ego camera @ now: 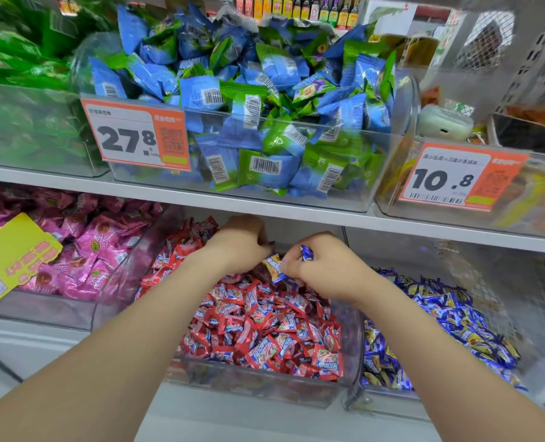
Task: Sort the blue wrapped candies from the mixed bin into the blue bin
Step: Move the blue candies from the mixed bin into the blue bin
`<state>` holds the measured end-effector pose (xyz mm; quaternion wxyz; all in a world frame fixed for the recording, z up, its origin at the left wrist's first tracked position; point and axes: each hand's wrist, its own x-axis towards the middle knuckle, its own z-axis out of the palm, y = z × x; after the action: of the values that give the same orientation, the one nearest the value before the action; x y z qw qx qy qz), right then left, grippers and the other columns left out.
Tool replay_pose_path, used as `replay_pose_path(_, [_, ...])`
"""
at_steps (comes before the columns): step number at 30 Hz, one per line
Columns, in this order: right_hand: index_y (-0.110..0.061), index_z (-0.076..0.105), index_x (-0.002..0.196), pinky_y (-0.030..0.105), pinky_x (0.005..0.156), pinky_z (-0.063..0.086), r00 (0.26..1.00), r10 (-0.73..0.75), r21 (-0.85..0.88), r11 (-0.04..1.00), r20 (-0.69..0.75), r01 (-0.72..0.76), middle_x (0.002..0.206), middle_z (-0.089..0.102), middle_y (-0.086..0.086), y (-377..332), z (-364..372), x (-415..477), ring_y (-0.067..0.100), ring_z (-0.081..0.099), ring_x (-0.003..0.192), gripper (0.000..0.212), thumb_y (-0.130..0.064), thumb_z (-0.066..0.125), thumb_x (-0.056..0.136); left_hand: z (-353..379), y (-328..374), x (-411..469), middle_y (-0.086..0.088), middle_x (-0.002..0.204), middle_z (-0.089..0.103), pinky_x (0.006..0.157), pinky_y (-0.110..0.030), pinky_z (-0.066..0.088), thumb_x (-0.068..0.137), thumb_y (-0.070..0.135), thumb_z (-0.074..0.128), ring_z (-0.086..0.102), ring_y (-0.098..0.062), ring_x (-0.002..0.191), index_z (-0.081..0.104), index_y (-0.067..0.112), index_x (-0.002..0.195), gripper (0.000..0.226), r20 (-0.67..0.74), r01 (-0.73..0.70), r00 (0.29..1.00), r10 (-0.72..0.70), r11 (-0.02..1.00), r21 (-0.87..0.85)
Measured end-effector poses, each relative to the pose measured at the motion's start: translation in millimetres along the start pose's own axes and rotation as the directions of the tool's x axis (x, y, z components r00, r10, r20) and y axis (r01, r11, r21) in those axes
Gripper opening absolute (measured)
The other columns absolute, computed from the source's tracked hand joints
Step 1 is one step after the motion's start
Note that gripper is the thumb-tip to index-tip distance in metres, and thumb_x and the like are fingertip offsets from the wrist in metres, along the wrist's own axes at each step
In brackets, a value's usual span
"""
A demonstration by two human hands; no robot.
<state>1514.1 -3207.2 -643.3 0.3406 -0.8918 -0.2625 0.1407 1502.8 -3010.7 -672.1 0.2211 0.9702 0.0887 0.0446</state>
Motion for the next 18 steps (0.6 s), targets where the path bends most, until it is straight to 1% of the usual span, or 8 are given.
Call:
replay_pose_path(2, [-0.006, 0.075, 0.088, 0.017, 0.042, 0.036, 0.999, -0.002, 0.070, 0.998, 0.043, -0.001, 0.064, 0.066, -0.001, -1.9, -5.2, -12.4, 0.007, 0.047, 0.047, 0.015, -0.014, 0.063, 0.095, -11.9, 5.2, -19.3, -0.002, 0.080, 0.066, 0.061, -0.029, 0.040, 0.088, 0.036, 0.074, 0.063, -0.024, 0.080, 0.064, 0.019, 0.080, 0.022, -0.040, 0.021, 0.999, -0.026, 0.994, -0.110])
replay_pose_path(4, [-0.010, 0.074, 0.089, 0.018, 0.043, 0.036, 0.999, -0.012, 0.132, 0.991, 0.040, 0.006, 0.063, 0.067, -0.002, -5.3, -8.1, -24.0, 0.010, 0.050, 0.051, 0.015, -0.014, 0.062, 0.097, -21.5, 11.4, -41.8, -0.003, 0.075, 0.067, 0.053, -0.027, 0.042, 0.089, 0.037, 0.073, 0.060, -0.021, 0.065, 0.065, 0.016, 0.086, 0.022, -0.059, 0.043, 0.996, -0.062, 0.959, -0.278])
replay_pose_path(7, [-0.017, 0.071, 0.089, 0.022, 0.045, 0.034, 0.998, 0.016, 0.199, 0.980, 0.053, -0.027, 0.062, 0.066, 0.001, -9.8, -15.9, -45.5, 0.019, 0.048, 0.056, 0.016, -0.019, 0.061, 0.101, -27.0, 22.1, -71.4, 0.001, 0.066, 0.059, 0.052, -0.028, 0.045, 0.094, 0.033, 0.066, 0.049, -0.016, 0.054, 0.071, 0.020, 0.090, 0.014, 0.028, 0.081, 0.997, -0.078, 0.851, -0.518])
replay_pose_path(9, [-0.018, 0.067, 0.088, 0.022, 0.046, 0.026, 0.989, 0.078, 0.337, 0.935, 0.122, -0.115, 0.064, 0.059, 0.006, -8.3, -30.5, -65.9, 0.021, 0.040, 0.056, 0.015, -0.021, 0.060, 0.101, -24.7, 31.0, -85.8, 0.007, 0.061, 0.056, 0.053, -0.031, 0.044, 0.096, 0.031, 0.063, 0.046, -0.017, 0.054, 0.076, 0.025, 0.091, 0.015, 0.100, 0.098, 0.994, -0.050, 0.816, -0.570])
replay_pose_path(11, [-0.019, 0.065, 0.089, 0.021, 0.045, 0.021, 0.973, 0.134, 0.428, 0.880, 0.191, -0.205, 0.067, 0.053, 0.007, 0.3, -50.2, -86.5, 0.020, 0.036, 0.052, 0.012, -0.021, 0.061, 0.101, -21.8, 44.1, -98.4, 0.008, 0.067, 0.062, 0.055, -0.032, 0.042, 0.096, 0.030, 0.064, 0.045, -0.018, 0.056, 0.078, 0.028, 0.089, 0.016, 0.128, 0.092, 0.992, -0.022, 0.811, -0.577])
replay_pose_path(13, [-0.020, 0.066, 0.090, 0.021, 0.045, 0.023, 0.965, 0.230, 0.384, 0.886, 0.128, -0.262, 0.067, 0.055, 0.006, 19.6, -66.4, -100.6, 0.020, 0.038, 0.051, 0.012, -0.023, 0.061, 0.100, -18.4, 61.6, -107.3, 0.005, 0.076, 0.068, 0.054, -0.029, 0.042, 0.097, 0.032, 0.066, 0.048, -0.017, 0.055, 0.077, 0.028, 0.088, 0.015, 0.123, 0.069, 0.992, 0.005, 0.802, -0.593])
replay_pose_path(15, [-0.018, 0.066, 0.085, 0.022, 0.046, 0.029, 0.955, 0.293, 0.251, 0.929, -0.049, -0.272, 0.066, 0.064, 0.003, 48.0, -75.9, -105.5, 0.018, 0.043, 0.050, 0.016, -0.025, 0.060, 0.098, -11.8, 81.6, -111.4, 0.010, 0.074, 0.067, 0.051, -0.024, 0.040, 0.098, 0.032, 0.067, 0.048, -0.013, 0.052, 0.077, 0.026, 0.087, 0.016, 0.095, 0.029, 0.995, 0.036, 0.795, -0.605])
replay_pose_path(18, [-0.025, 0.071, 0.087, 0.022, 0.049, 0.044, 0.942, 0.232, 0.001, 0.971, -0.244, -0.239, 0.079, 0.077, -0.002, 87.4, -82.9, -108.1, 0.007, 0.057, 0.046, 0.010, -0.028, 0.064, 0.094, 3.0, 115.2, -111.2, 0.018, 0.071, 0.067, 0.051, -0.019, 0.043, 0.097, 0.031, 0.067, 0.052, -0.006, 0.052, 0.075, 0.026, 0.085, 0.015, 0.005, -0.086, 0.994, 0.106, 0.837, -0.541])
